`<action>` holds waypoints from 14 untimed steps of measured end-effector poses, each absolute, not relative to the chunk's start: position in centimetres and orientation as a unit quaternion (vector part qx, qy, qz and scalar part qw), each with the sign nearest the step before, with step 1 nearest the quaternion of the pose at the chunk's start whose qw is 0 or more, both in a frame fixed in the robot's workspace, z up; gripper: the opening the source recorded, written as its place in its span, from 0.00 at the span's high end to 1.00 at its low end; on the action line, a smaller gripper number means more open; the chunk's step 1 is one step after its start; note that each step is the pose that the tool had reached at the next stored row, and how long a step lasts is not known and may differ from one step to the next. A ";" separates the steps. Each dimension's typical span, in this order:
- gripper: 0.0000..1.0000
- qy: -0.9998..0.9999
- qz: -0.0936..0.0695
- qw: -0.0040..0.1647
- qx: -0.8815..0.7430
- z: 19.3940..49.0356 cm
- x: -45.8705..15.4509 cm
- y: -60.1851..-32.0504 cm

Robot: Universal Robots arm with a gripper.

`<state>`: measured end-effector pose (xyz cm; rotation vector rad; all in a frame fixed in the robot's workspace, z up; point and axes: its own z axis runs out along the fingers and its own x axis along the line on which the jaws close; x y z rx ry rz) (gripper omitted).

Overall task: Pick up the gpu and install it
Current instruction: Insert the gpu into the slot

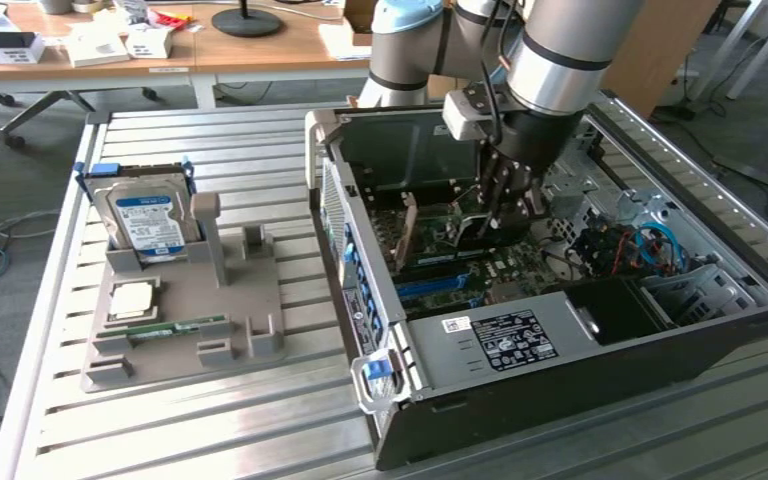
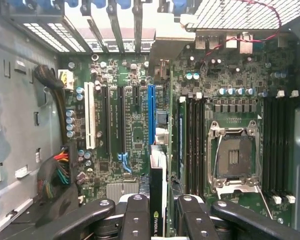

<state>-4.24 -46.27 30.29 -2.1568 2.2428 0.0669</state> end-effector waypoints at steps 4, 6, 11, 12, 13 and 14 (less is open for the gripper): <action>0.74 0.721 0.021 0.015 -0.693 29.8 -4.3 -46.3; 0.74 0.721 0.022 0.015 -0.693 29.7 -4.3 -46.3; 0.74 0.721 0.021 0.015 -0.693 29.3 -4.3 -46.3; 0.74 0.721 0.021 0.015 -0.693 29.3 -4.3 -46.3; 0.74 0.721 0.021 0.015 -0.693 29.3 -4.3 -46.3; 0.74 0.721 0.021 0.015 -0.693 29.3 -4.3 -46.3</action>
